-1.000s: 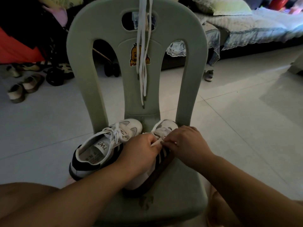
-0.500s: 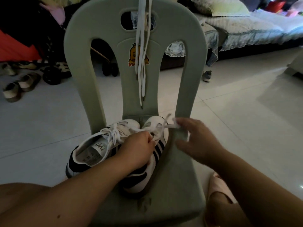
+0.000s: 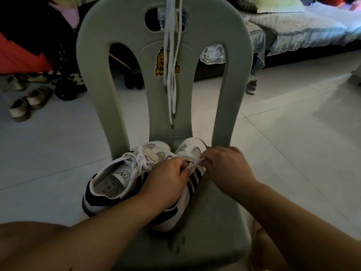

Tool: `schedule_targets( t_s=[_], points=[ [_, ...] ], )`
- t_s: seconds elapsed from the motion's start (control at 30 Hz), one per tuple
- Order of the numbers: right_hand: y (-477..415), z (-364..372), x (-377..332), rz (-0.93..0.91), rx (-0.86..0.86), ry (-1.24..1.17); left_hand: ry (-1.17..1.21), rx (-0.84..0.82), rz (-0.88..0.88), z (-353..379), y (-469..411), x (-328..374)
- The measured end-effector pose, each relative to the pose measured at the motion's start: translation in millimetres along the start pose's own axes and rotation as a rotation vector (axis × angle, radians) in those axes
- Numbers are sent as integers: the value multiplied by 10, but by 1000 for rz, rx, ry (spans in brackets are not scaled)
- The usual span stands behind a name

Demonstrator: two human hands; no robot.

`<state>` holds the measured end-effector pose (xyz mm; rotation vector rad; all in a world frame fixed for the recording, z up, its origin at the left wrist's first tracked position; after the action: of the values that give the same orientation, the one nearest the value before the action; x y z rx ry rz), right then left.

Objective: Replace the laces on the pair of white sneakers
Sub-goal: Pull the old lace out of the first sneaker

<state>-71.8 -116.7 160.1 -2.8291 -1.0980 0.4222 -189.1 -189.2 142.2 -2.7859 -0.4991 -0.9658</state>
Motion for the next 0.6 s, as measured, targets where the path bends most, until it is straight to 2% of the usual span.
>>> schedule_targets(
  t_s=[0.1,0.23,0.3,0.37,0.43,0.5,0.6],
  points=[
    [-11,-169,314,233,113,-176,-8,17,18,-37,12,4],
    [61,-109,354,307,-102,-189,-39,17,40,-41,32,20],
    [109,-87,176,238,-63,-162,-65,32,62,-53,34,35],
    [107,-106,-80,81,23,-87,-65,43,75,-60,34,36],
    [74,-21,-226,-46,-25,-4,-53,47,81,-57,36,20],
    [53,30,-259,-64,-78,33,-45,58,85,-55,30,6],
    [21,44,-222,-74,-66,78,-40,65,84,-67,27,2]
  ],
)
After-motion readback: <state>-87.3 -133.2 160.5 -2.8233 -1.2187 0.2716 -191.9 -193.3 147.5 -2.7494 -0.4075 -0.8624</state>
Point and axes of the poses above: each hand's wrist, its own y-axis away from the middle knuckle, its own z-axis out of the palm, x = y × z, the point moved 5 cm from there along -y, towards the middle knuckle, and after that the axes turned 5 degrees about x, right-handed, at the moved point
